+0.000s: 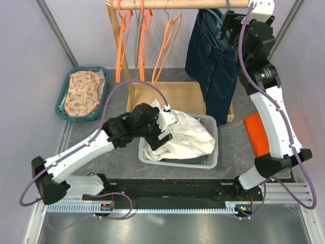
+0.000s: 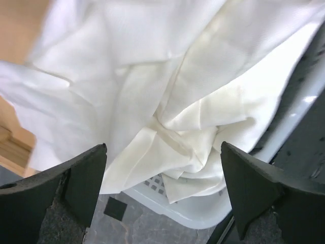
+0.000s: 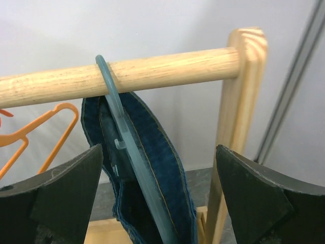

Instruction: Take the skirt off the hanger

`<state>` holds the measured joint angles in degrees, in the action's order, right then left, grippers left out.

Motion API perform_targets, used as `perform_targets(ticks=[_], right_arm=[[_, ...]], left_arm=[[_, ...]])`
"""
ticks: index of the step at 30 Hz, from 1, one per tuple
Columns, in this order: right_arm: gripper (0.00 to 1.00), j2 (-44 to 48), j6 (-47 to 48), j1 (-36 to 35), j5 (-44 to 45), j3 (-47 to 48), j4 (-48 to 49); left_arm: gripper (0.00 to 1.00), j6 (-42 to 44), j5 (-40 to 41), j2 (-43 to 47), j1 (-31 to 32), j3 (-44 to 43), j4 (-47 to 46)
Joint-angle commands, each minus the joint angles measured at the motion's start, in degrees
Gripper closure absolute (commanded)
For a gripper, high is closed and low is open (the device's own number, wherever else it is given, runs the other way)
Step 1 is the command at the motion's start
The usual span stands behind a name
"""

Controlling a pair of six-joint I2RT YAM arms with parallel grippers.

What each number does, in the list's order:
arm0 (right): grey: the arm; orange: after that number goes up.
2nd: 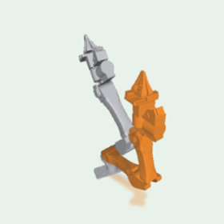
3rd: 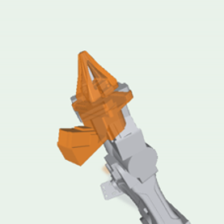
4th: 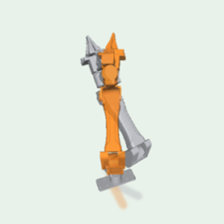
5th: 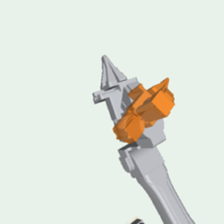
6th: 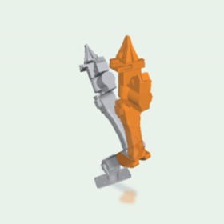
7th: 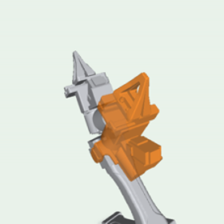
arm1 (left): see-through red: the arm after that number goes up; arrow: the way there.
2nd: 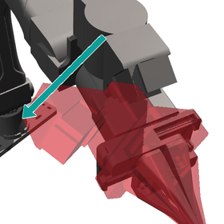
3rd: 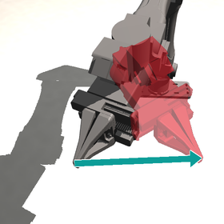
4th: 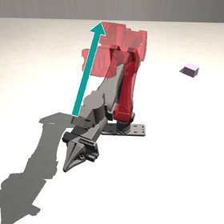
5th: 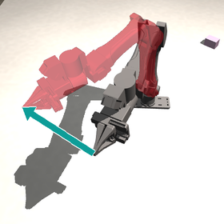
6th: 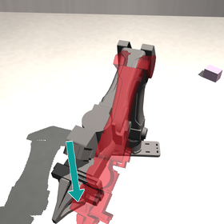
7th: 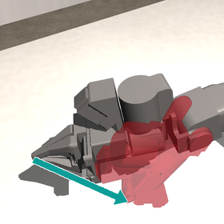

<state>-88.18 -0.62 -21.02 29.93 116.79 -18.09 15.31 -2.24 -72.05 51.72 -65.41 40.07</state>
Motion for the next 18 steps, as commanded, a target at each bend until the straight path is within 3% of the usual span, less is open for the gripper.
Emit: perform_targets(ticks=[1,7,10,13,15,18], right_arm=[[0.02,-3.48,-3.94,2.64,-11.38,3.27,-3.62],[0.06,-4.19,-6.67,3.96,-16.66,-1.04,-3.45],[0.13,-4.28,-7.02,4.05,-16.57,-2.0,-3.18],[0.28,-2.97,-7.29,3.97,-17.45,-3.93,-1.7],[0.32,-2.79,-7.72,3.96,-18.24,-4.12,-1.51],[0.5,-3.48,-8.34,3.96,-19.12,-4.21,-0.9]], left_arm=[[0.0,1.47,-7.95,4.55,-0.22,-3.06,0.44],[0.0,0.6,-11.65,4.02,-0.31,-4.03,1.32],[0.0,0.77,-10.95,4.64,-0.31,-4.55,1.23],[0.0,0.69,-8.15,5.16,-0.22,-4.99,0.97],[0.0,0.42,-7.34,5.52,-0.22,-5.08,0.62],[0.0,-0.54,-5.68,5.69,-0.31,-5.87,0.09]])
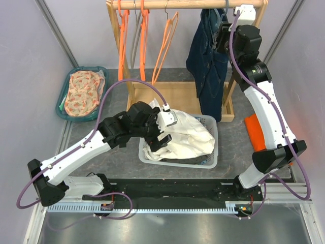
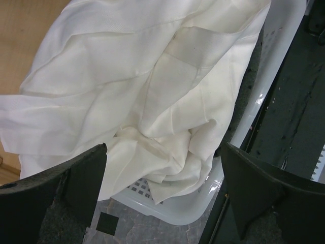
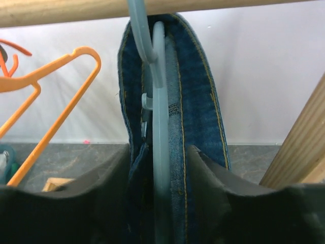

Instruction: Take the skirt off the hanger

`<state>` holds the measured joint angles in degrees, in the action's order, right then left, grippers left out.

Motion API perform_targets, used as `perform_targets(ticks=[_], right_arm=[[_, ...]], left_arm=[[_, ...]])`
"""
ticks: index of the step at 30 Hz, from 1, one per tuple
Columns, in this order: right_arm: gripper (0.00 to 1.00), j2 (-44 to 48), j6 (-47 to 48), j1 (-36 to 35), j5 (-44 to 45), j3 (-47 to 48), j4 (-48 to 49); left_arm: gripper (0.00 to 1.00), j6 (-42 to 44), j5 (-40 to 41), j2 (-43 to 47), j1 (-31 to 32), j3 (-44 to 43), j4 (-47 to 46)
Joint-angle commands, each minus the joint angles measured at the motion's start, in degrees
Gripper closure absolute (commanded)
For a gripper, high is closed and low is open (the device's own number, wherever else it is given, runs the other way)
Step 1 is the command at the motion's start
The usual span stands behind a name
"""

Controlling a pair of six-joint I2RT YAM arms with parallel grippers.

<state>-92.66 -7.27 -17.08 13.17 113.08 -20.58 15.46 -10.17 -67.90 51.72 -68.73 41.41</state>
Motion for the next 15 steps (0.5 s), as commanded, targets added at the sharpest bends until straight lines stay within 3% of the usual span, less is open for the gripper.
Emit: perform_targets(ticks=[1,3,6,11,15], right_arm=[[0.62,0.64,-1.87,0.12,-2.1,-0.4,1.94],[0.73,-0.49,-2.48,0.03,-1.66,1.08,1.95],[0.99,-1.81,-2.84,0.12,-0.6,3.63,1.95],[1.0,-1.91,-2.58,0.03,0.01,7.68,4.84],[1.0,-2.96,-2.58,0.12,-0.51,16.88,5.46]], left_arm=[[0.0,-1.05,3.66,1.54,-0.22,-2.99,-1.5],[0.0,-1.58,4.63,1.63,-0.22,-4.39,-1.51],[0.0,-1.31,6.65,1.72,-0.22,-5.45,-1.59],[0.0,-0.52,9.38,1.89,-0.31,-5.19,-2.29],[0.0,-0.61,9.73,1.98,-0.4,-4.49,-2.82]])
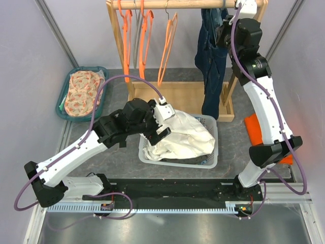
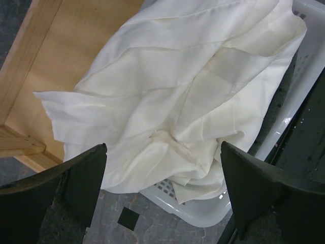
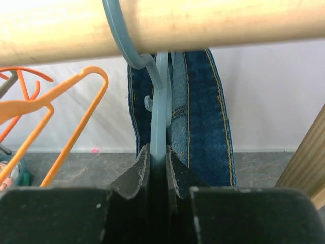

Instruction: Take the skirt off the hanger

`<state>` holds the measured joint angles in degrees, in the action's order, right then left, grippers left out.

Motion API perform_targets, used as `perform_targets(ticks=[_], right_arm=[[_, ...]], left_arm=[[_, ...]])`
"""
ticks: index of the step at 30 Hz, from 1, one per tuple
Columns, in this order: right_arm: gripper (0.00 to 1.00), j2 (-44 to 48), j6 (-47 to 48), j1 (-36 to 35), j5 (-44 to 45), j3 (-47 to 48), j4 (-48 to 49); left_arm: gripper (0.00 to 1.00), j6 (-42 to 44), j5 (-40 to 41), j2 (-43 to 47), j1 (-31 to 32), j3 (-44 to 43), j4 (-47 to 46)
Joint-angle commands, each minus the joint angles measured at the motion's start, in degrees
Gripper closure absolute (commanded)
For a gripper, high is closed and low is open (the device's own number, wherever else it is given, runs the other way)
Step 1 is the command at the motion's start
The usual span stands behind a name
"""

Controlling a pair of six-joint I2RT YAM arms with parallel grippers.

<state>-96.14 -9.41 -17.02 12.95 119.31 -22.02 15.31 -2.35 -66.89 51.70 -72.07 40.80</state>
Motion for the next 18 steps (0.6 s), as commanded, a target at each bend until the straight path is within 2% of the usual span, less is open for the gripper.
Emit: perform_targets(ticks=[1,5,9,13,18], right_arm=[[1.0,0.43,-0.52,-0.03,-0.47,12.08,6.9],[1.0,2.79,-2.28,0.05,-2.84,13.76,6.9],[1.0,9.89,-3.16,-0.03,-5.91,7.37,6.47],[1.0,15.0,-2.98,0.05,-10.39,4.19,2.44],[1.0,23.51,-2.63,-0.04,-11.98,-2.13,-2.92]], left_arm=[[0.0,-0.46,2.0,0.89,-0.37,-0.97,-2.3],[0.0,0.15,3.65,1.33,-0.73,-0.61,-2.74],[0.0,0.68,4.46,2.29,-1.16,-0.61,-2.83],[0.0,0.42,4.02,2.65,-1.17,-1.05,-2.74],[0.0,-0.54,4.55,2.73,-1.25,-2.98,-2.92]])
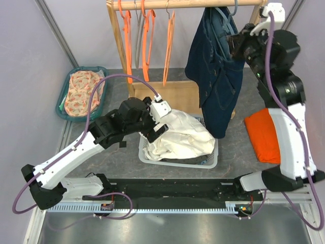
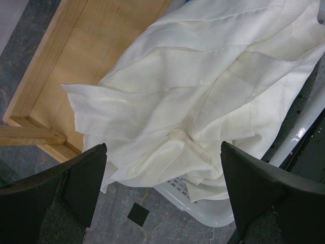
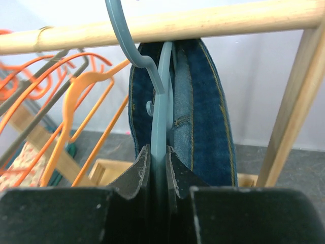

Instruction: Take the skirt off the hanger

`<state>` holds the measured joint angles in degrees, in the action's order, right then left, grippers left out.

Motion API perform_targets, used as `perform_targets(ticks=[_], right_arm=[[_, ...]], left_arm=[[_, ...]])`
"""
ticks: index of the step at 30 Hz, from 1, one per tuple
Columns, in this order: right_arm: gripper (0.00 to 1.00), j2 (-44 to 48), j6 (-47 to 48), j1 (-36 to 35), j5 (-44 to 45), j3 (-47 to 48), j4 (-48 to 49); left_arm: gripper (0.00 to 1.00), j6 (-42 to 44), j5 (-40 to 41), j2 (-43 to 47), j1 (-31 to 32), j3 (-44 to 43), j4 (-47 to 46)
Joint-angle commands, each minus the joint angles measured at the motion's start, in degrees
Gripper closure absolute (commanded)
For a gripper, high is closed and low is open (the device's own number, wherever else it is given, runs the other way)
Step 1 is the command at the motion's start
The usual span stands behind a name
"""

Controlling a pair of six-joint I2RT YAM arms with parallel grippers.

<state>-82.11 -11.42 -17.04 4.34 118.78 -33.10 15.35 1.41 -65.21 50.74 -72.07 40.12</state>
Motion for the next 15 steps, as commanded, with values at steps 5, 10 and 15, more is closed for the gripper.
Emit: perform_targets(ticks=[5,10,15], right_arm=[[1.0,16.09,0.0,-0.01,-10.99,-7.59,2.79],[1.0,22.68,-0.97,-0.01,-21.9,-7.52,-2.57],[1.0,28.14,-4.49,-0.01,-30.34,-4.36,-7.31]], left_arm=[[0.01,-0.33,1.4,1.49,-0.38,-5.87,-2.24],[0.0,-0.33,1.15,2.45,-0.38,-12.11,-1.98],[0.01,2.66,-1.06,-0.44,-0.38,-28.01,2.77]])
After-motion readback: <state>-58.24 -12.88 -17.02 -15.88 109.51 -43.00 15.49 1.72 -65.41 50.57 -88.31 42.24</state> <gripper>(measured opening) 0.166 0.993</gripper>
